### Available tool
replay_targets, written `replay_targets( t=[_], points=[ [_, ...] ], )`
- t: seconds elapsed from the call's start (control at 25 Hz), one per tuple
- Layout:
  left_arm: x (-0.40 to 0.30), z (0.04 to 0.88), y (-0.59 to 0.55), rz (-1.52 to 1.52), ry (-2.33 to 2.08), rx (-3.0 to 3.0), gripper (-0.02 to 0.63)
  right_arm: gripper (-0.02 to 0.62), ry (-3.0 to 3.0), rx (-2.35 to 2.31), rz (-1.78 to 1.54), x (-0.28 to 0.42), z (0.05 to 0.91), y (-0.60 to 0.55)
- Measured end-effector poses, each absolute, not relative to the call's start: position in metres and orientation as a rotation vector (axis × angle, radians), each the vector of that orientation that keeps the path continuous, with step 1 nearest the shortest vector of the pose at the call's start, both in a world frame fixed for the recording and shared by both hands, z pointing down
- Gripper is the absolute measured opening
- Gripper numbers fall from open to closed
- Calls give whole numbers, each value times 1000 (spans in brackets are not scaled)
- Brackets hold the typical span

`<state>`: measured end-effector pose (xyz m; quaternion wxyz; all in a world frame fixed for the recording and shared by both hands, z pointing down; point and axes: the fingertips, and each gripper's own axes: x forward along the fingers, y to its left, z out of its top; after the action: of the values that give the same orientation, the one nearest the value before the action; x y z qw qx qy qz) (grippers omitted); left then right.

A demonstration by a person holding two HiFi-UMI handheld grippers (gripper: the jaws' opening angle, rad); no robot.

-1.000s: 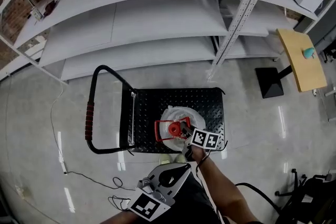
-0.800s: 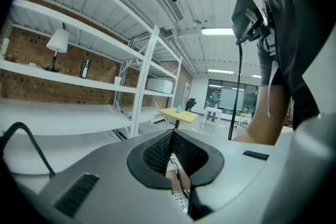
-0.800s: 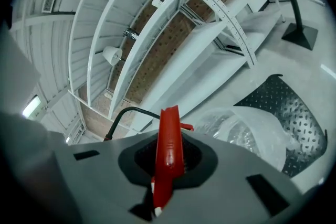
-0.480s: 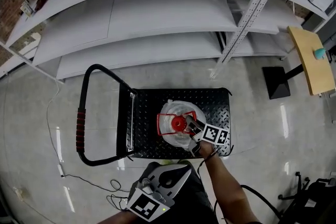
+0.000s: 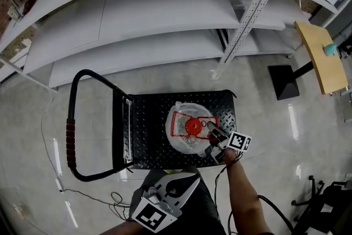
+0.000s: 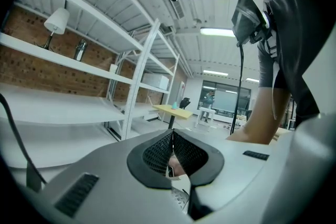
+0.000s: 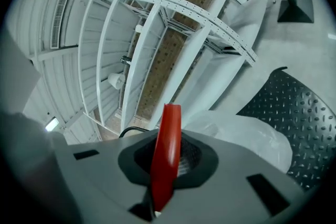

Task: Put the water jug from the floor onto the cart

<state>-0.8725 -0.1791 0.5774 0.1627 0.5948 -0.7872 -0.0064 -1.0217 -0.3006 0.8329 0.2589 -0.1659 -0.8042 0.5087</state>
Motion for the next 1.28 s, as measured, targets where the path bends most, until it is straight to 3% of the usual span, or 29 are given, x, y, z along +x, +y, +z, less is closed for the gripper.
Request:
replay_targets(
  t=[0.12,0.28,0.44,0.6,0.88,0.92,1.08,1.28],
  points=[
    [-872,569,-181,-11,-2242,1684,3,26,-2195,-474,1338,-1023,823,-296],
    [-861,524,-183,3,-2239,1687,3,176,-2171,-441,1190,-1013,798,-289],
    [-850,484,-183,19,-2252,1676,3,269,-2104,-329,1041,-991,802,-292],
    [-843,474,-179,7,-2271,1626,3,270,-2084,-202,1010,-997,821,-311],
    [-830,443,-181,-57,-2347,1567,3,267,-2275,-80,988,-963,740,-329],
    [-827,433,-182,-69,-2367,1569,3,249,-2314,-123,948,-954,711,-325],
    [-805,395,-181,-31,-2430,1605,3,44,-2476,-393,784,-912,576,-280],
    [-753,348,-166,-4,-2504,1637,3,14,-2633,-607,613,-822,436,-218]
  ],
)
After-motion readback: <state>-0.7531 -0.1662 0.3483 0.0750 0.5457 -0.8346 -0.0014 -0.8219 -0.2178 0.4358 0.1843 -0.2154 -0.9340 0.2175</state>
